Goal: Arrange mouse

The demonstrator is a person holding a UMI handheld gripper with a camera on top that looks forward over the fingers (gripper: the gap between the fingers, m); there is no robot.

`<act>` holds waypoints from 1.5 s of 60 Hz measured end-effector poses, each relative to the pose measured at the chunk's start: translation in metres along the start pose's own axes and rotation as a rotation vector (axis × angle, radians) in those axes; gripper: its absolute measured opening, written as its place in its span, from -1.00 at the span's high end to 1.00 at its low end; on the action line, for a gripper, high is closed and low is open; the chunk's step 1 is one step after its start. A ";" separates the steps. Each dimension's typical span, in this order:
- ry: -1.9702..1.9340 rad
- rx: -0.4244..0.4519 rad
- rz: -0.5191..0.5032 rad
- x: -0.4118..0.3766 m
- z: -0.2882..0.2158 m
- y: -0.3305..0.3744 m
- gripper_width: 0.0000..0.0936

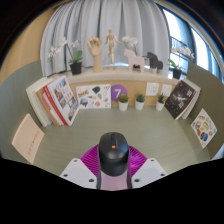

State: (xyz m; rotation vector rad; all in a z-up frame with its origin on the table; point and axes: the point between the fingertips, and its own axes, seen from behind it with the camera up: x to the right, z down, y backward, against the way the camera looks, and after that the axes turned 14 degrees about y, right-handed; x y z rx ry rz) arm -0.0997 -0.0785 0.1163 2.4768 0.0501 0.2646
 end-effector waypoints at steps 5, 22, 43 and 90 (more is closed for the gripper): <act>0.009 -0.084 -0.026 -0.030 0.045 -0.023 0.26; 0.027 -0.178 -0.035 -0.056 0.114 -0.050 -0.01; -0.036 -0.205 -0.025 -0.040 0.087 -0.016 -0.83; 0.012 0.069 0.019 0.046 0.018 0.227 -0.83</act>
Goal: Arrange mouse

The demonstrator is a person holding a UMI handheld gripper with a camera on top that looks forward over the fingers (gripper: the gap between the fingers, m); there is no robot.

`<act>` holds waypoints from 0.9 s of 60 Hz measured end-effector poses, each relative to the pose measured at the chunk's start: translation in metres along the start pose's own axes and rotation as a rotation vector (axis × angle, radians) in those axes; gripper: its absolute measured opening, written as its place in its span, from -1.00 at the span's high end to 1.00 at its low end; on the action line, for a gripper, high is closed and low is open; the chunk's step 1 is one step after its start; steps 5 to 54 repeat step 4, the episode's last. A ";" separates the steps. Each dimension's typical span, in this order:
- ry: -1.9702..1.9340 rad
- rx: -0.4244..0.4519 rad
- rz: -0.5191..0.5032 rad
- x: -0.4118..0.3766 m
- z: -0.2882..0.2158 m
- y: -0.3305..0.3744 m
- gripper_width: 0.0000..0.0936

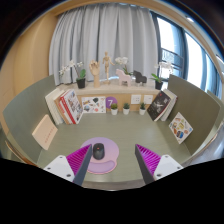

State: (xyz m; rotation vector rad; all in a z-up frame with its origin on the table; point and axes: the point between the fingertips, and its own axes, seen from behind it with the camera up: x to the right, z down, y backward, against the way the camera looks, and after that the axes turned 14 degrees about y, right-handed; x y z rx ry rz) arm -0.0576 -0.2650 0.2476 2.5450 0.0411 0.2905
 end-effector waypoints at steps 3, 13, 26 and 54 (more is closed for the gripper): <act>-0.001 0.002 -0.005 0.003 0.005 0.005 -0.84; -0.003 0.002 -0.008 0.004 0.006 0.007 -0.84; -0.003 0.002 -0.008 0.004 0.006 0.007 -0.84; -0.003 0.002 -0.008 0.004 0.006 0.007 -0.84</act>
